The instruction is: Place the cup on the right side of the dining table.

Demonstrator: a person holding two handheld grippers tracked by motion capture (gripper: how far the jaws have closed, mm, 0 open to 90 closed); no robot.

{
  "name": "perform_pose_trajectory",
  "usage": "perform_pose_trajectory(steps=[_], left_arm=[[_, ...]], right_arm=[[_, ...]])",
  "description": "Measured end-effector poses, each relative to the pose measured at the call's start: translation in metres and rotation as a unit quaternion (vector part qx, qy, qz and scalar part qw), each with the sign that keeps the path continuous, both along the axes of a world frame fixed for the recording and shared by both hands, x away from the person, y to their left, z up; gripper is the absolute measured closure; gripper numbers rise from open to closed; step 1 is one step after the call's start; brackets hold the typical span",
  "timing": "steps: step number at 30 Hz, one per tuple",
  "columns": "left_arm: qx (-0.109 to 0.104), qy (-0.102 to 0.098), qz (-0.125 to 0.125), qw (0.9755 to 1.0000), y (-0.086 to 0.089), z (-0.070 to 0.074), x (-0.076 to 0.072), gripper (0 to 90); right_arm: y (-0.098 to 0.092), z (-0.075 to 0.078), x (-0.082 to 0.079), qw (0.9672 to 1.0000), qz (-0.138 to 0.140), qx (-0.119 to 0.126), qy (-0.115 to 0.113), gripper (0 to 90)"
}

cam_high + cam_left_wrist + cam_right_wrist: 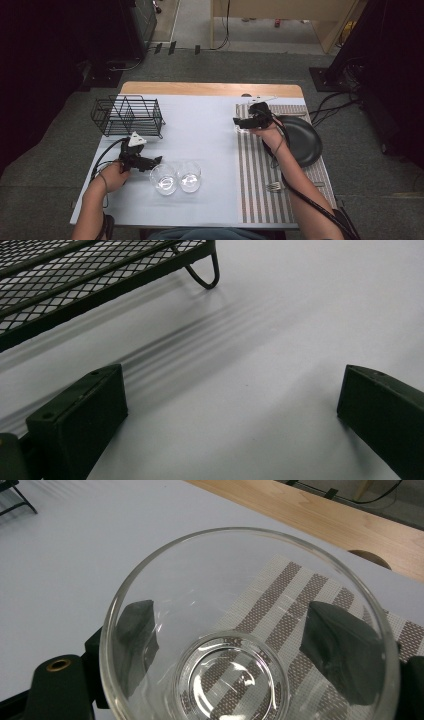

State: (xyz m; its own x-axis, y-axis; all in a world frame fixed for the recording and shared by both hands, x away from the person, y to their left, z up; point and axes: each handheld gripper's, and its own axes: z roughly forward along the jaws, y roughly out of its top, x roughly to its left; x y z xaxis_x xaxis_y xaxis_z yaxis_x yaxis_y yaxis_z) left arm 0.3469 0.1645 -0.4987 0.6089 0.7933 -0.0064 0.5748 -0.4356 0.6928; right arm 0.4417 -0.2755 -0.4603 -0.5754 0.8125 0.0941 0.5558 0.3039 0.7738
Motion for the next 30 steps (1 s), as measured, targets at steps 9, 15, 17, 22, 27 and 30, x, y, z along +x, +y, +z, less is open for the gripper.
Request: perform_pose_trajectory(steps=[9, 15, 17, 22, 27, 30], left_arm=[[0.000, 0.000, 0.000, 1.0000, 0.0000, 0.0000, 0.0000, 0.0], [0.000, 0.000, 0.000, 1.0000, 0.0000, 0.0000, 0.0000, 0.0], [0.000, 0.000, 0.000, 1.0000, 0.0000, 0.0000, 0.0000, 0.0], [0.000, 0.000, 0.000, 1.0000, 0.0000, 0.0000, 0.0000, 0.0], [0.000, 0.000, 0.000, 1.0000, 0.0000, 0.0000, 0.0000, 0.0], [0.000, 0.000, 0.000, 1.0000, 0.0000, 0.0000, 0.0000, 0.0]], right_arm=[[-0.0016, -0.0052, 0.0032, 1.0000, -0.006, 0.000, 0.006, 19.6], [-0.0018, -0.0070, 0.0043, 1.0000, -0.006, -0.002, 0.005, 19.6], [-0.0022, -0.0071, 0.0044, 0.9999, -0.008, -0.002, 0.006, 19.6], [-0.0015, -0.0077, 0.0041, 1.0000, -0.005, -0.007, 0.000, 19.6], [-0.0001, -0.0088, 0.0028, 0.9999, -0.005, -0.014, -0.005, 19.5], [0.0001, -0.0091, 0.0021, 0.9999, -0.006, -0.014, -0.007, 19.5]])
